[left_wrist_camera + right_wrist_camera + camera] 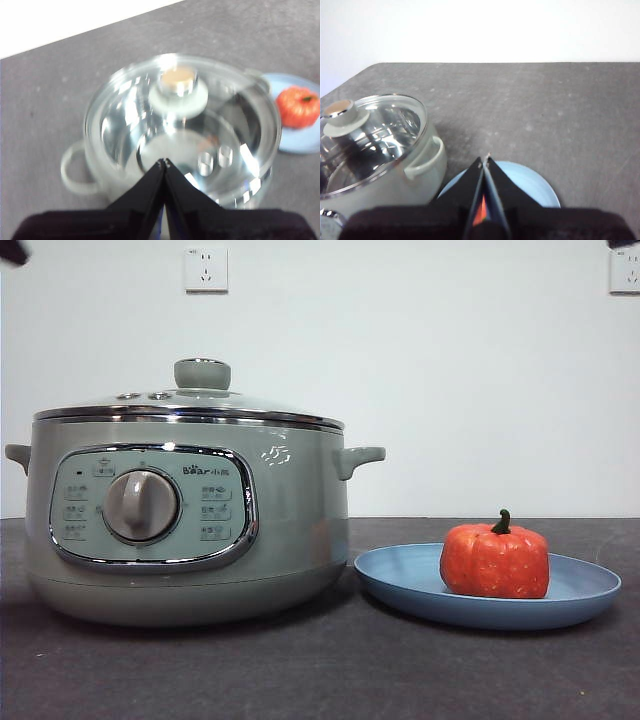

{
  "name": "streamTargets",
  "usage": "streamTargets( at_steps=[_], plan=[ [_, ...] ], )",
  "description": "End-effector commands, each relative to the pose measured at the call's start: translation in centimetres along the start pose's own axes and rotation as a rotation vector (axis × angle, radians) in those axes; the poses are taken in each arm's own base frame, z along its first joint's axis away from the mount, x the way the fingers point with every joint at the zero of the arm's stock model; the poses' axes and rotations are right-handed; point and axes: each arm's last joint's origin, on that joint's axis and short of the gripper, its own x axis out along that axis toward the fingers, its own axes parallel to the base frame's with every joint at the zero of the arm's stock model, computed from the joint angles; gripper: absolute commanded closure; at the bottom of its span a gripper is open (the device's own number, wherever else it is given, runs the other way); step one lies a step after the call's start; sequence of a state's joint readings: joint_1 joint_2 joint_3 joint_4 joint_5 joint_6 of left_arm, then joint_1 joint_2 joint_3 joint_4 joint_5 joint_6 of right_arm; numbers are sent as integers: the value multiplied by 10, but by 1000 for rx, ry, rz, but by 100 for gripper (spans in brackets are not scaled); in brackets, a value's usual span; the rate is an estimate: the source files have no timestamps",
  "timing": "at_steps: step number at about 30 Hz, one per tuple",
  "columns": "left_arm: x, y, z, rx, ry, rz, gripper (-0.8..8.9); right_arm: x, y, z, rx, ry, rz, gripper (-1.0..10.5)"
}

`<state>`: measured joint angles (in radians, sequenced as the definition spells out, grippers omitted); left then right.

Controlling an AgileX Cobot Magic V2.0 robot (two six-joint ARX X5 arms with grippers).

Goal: Take the pumpkin out from the steamer,put the pumpkin in the blue plate,close the lid

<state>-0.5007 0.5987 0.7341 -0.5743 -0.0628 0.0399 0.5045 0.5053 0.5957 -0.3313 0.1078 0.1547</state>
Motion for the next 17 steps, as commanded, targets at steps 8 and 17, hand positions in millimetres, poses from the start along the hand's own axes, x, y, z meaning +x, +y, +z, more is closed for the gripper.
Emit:
streamTargets(
  at_steps=[8, 17],
  plan=[
    [-5, 0, -10, -41, 17, 1, 817, 0, -3, -4, 49, -7, -81, 962],
    [-5, -1, -11, -39, 16, -3, 817, 0, -3, -4, 49, -7, -82, 962]
  ],
)
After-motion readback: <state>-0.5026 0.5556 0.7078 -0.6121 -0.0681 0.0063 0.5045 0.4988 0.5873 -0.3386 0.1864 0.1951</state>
